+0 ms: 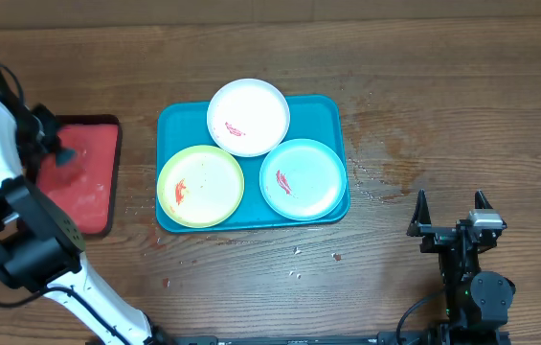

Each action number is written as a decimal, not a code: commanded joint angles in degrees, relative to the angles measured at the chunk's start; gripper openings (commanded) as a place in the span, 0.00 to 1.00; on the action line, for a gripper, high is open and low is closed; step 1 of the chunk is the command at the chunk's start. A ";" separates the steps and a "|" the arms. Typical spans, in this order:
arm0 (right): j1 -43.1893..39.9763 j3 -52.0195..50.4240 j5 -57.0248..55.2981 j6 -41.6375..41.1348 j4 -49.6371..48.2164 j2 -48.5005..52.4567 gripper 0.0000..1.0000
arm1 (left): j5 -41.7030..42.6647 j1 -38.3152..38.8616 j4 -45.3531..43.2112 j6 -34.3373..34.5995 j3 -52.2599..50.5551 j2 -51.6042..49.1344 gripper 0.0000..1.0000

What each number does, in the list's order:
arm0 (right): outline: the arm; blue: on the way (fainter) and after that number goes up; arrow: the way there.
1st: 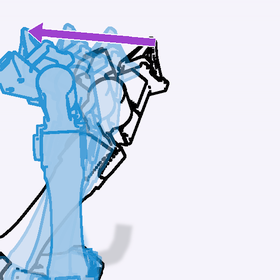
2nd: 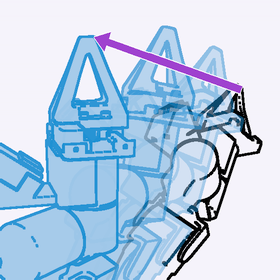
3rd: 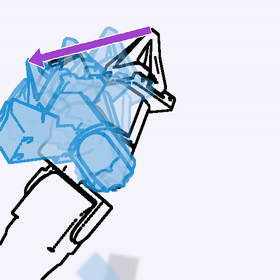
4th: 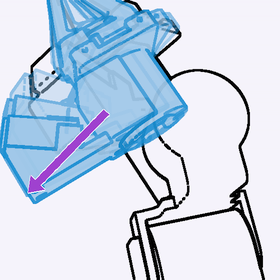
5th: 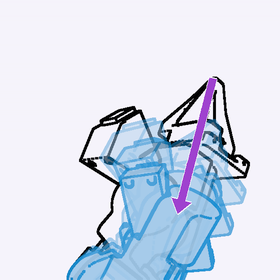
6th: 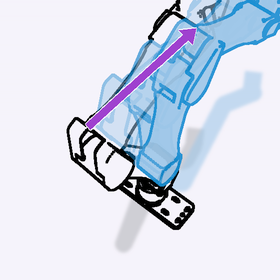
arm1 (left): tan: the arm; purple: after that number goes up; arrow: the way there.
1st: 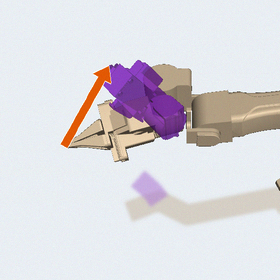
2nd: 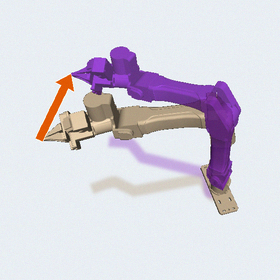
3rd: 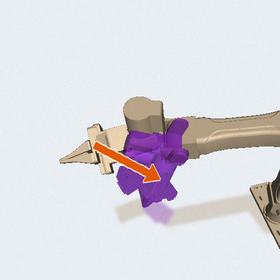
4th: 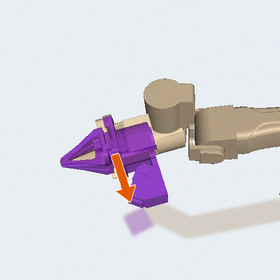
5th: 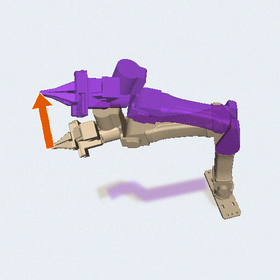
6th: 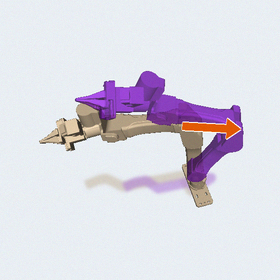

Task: Clean dirty plates on tray and stack at the side
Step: 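Lift the sponge out of the red tray with the left gripper, then place the sponge onto the yellow plate with the left gripper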

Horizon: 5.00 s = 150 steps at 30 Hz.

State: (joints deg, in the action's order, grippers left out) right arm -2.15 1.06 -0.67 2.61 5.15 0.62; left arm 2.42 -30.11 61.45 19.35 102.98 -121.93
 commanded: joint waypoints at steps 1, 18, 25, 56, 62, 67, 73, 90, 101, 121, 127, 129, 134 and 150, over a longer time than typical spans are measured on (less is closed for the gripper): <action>0.17 -0.61 -0.33 0.20 -0.35 -0.46 1.00 | 1.09 -0.74 -2.10 -0.07 -4.07 0.24 0.04; 0.17 -0.61 -0.33 0.20 -0.37 -0.46 1.00 | -7.15 2.54 1.70 -7.98 9.70 12.85 0.04; 0.17 -0.61 -0.33 0.20 -0.35 -0.46 1.00 | -28.85 3.72 -8.87 -1.79 -6.16 6.78 0.04; 0.17 -0.61 -0.33 0.20 -0.37 -0.46 1.00 | -49.29 11.82 -9.84 1.27 -5.60 14.40 0.04; 0.17 -0.61 -0.33 0.20 -0.35 -0.46 1.00 | -33.16 10.91 -11.19 3.26 -8.17 15.39 0.04; 0.17 -0.61 -0.33 0.20 -0.35 -0.46 1.00 | -32.87 10.82 -18.14 4.74 -17.35 9.92 0.04; 0.17 -0.61 -0.33 0.20 -0.37 -0.46 1.00 | -40.26 11.06 -16.28 3.39 -16.35 8.22 0.04; 0.17 -0.61 -0.33 0.20 -0.35 -0.46 1.00 | -31.06 10.34 -13.42 6.62 -17.51 11.78 0.04; 0.17 -0.61 -0.33 0.20 -0.35 -0.46 1.00 | -9.51 11.50 3.28 6.36 -1.16 25.64 0.04; 0.17 -0.61 -0.33 0.20 -0.35 -0.46 1.00 | 8.17 31.50 -5.25 2.97 -27.98 19.85 0.04; 0.17 -0.61 -0.33 0.20 -0.37 -0.46 1.00 | 8.15 35.82 -10.34 2.97 -28.37 13.66 0.04; 0.17 -0.61 -0.33 0.20 -0.35 -0.46 1.00 | 8.15 36.20 -10.32 2.95 -28.37 12.63 0.10; 0.17 -0.61 -0.33 0.20 -0.35 -0.46 1.00 | 7.98 35.74 -9.97 2.67 -27.54 12.46 0.86; 0.17 -0.61 -0.33 0.20 -0.37 -0.46 1.00 | 2.23 27.65 7.65 0.76 -2.10 21.33 1.00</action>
State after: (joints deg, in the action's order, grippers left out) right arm -2.17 1.06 -0.64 2.63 5.15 0.62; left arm 8.95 -0.49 69.01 21.26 98.56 -105.14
